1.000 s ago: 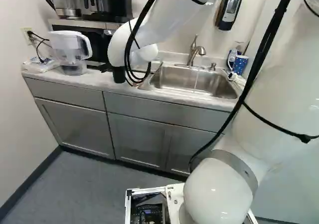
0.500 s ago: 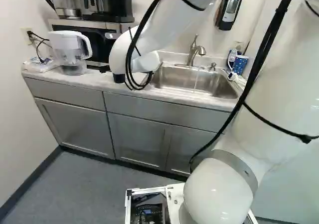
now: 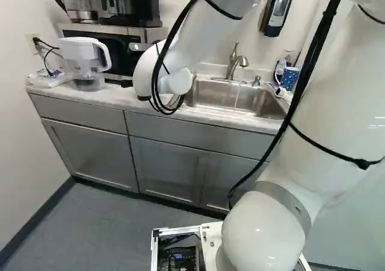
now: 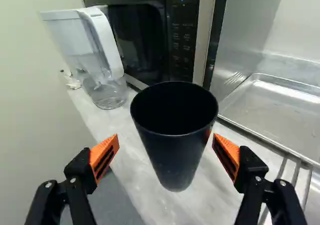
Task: Rinse the cup and place it in the tray
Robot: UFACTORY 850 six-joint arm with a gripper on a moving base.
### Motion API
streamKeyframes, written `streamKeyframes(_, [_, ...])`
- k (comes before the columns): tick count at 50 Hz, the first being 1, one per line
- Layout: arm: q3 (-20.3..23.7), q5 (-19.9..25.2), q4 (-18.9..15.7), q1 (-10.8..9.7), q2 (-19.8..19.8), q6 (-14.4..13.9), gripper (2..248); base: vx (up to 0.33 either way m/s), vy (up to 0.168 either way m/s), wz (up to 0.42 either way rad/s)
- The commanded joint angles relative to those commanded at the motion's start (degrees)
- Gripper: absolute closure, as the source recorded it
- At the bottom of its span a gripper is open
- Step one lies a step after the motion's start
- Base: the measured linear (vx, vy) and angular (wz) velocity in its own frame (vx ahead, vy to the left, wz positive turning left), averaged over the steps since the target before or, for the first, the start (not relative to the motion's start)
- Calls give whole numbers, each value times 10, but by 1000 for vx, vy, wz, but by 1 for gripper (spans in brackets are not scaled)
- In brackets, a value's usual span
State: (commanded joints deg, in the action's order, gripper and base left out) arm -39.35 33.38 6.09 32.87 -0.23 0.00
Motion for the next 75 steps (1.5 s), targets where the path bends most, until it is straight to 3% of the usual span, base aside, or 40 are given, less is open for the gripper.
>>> streamKeyframes(7, [1,19,2,0,-3,0,3,0,0,0])
streamKeyframes(38, [1,19,2,0,-3,0,3,0,0,0])
streamKeyframes(39, [1,19,2,0,-3,0,37,0,0,0])
streamKeyframes(43, [1,19,2,0,-3,0,37,0,0,0])
streamKeyframes(44, [1,19,2,0,-3,0,76,0,0,0])
streamKeyframes(49, [1,19,2,0,-3,0,76,0,0,0])
streamKeyframes(50, [1,19,2,0,-3,0,113,0,0,0])
streamKeyframes(54, [1,19,2,0,-3,0,113,0,0,0])
streamKeyframes(55, [1,19,2,0,-3,0,126,0,0,0])
streamKeyframes(75, [0,19,2,0,-1,0,126,0,0,0])
